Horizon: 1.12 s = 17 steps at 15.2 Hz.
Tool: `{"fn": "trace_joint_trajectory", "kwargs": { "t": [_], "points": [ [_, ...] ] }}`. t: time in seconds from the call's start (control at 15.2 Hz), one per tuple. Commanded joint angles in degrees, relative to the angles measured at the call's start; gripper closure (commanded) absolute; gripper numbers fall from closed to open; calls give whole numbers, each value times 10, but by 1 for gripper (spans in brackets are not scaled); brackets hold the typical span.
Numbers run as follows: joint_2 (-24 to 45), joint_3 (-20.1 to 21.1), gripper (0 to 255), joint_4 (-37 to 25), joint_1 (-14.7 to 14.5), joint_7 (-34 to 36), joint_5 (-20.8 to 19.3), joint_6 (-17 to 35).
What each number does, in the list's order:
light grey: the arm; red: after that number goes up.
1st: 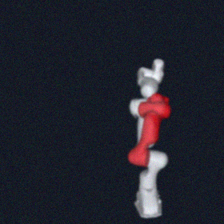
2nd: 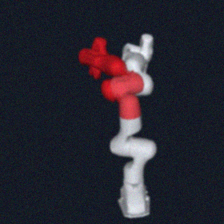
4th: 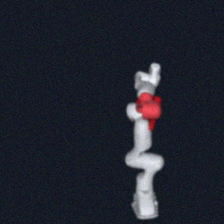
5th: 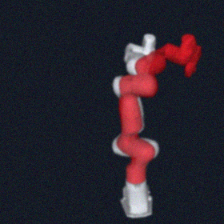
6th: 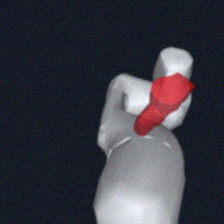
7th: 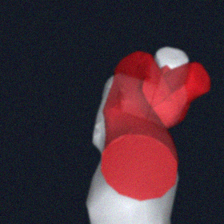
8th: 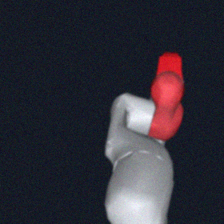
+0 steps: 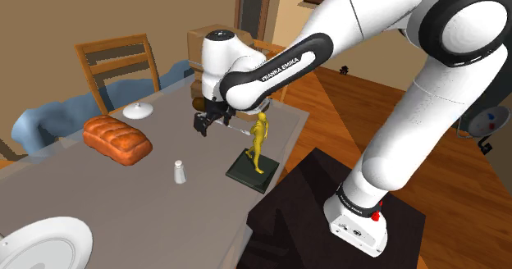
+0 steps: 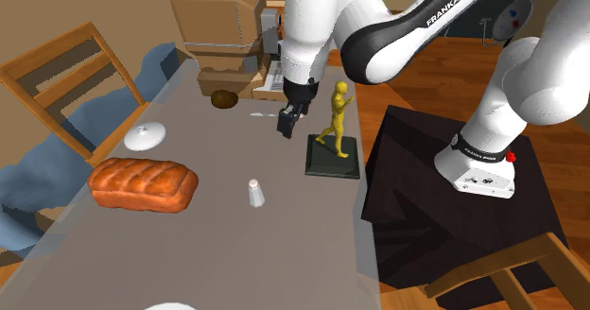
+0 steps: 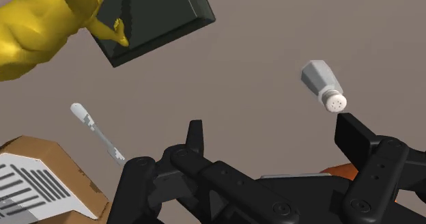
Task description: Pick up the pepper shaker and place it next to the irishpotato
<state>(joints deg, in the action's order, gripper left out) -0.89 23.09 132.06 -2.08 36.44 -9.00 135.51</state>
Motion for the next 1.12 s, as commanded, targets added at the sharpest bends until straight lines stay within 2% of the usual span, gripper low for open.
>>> {"fn": "trace_joint_trajectory", "kwargs": {
  "t": [0.0,0.2,0.53,0.92,1.06],
  "points": [
    [47,5,0,-22,-3,37,-35,18],
    [119,2,0,-65,-20,93,-90,33],
    [235,-22,0,-152,-65,168,-162,43],
    [371,-55,0,-281,-124,220,-211,37],
    [380,-59,0,-286,-127,222,-214,41]
  ]
}}
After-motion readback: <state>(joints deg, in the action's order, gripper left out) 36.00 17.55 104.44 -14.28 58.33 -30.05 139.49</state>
